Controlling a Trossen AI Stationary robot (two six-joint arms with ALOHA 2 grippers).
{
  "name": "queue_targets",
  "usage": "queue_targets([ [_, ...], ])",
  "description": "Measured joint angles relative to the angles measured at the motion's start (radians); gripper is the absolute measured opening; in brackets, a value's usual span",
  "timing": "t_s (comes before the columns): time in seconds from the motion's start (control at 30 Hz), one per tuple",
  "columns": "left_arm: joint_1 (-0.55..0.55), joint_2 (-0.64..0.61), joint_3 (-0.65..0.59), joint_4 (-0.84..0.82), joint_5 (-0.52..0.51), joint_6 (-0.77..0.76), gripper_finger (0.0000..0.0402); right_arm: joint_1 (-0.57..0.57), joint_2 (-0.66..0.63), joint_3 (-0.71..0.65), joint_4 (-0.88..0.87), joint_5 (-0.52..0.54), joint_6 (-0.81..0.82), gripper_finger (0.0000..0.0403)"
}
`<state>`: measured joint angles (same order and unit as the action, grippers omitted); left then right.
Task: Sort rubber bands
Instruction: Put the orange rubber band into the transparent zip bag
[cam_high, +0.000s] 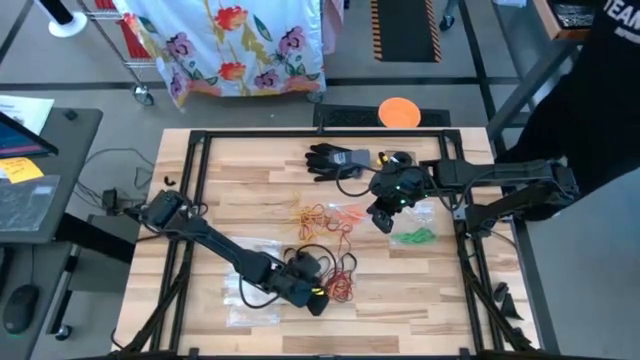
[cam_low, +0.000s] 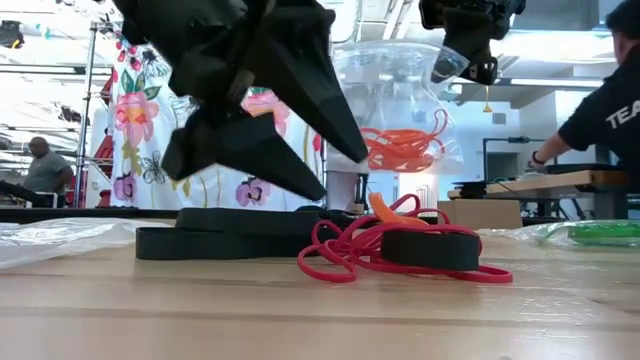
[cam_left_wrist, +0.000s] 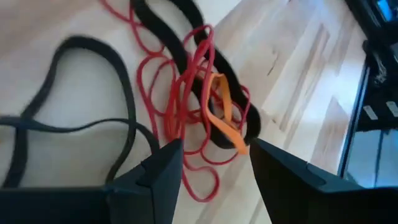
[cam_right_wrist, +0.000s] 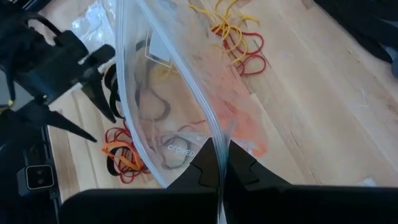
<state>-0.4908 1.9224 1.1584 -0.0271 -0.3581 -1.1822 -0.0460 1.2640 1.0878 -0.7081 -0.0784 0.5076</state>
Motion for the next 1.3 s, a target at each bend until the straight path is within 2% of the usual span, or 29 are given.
queue_targets([
  [0.2, -0.001, 0.028, 0.000, 0.068, 0.038, -0.015, 0.0185, 0.000, 0.000, 0.000, 0.007, 0.000, -0.001, 0.0000],
  [0.43, -0.003, 0.028, 0.000, 0.103, 0.020, -0.009, 0.0185, 0.000, 0.000, 0.000, 0.006, 0.000, -0.001, 0.0000],
  [0.73, -0.001, 0.092, 0.004, 0.177, 0.018, 0.004, 0.0185, 0.000, 0.000, 0.000, 0.010, 0.000, -0.001, 0.0000],
  [1.0, 0.000, 0.092, 0.010, 0.181, -0.002, 0.019, 0.0184, 0.000, 0.000, 0.000, 0.005, 0.000, -0.001, 0.0000],
  [1.17, 0.001, 0.092, 0.010, 0.178, 0.008, 0.019, 0.0162, 0.000, 0.000, 0.000, 0.006, 0.000, -0.001, 0.0000],
  [1.3, 0.001, 0.092, 0.010, 0.175, 0.019, 0.037, 0.0121, 0.000, 0.000, 0.000, 0.006, 0.000, -0.001, 0.0000],
])
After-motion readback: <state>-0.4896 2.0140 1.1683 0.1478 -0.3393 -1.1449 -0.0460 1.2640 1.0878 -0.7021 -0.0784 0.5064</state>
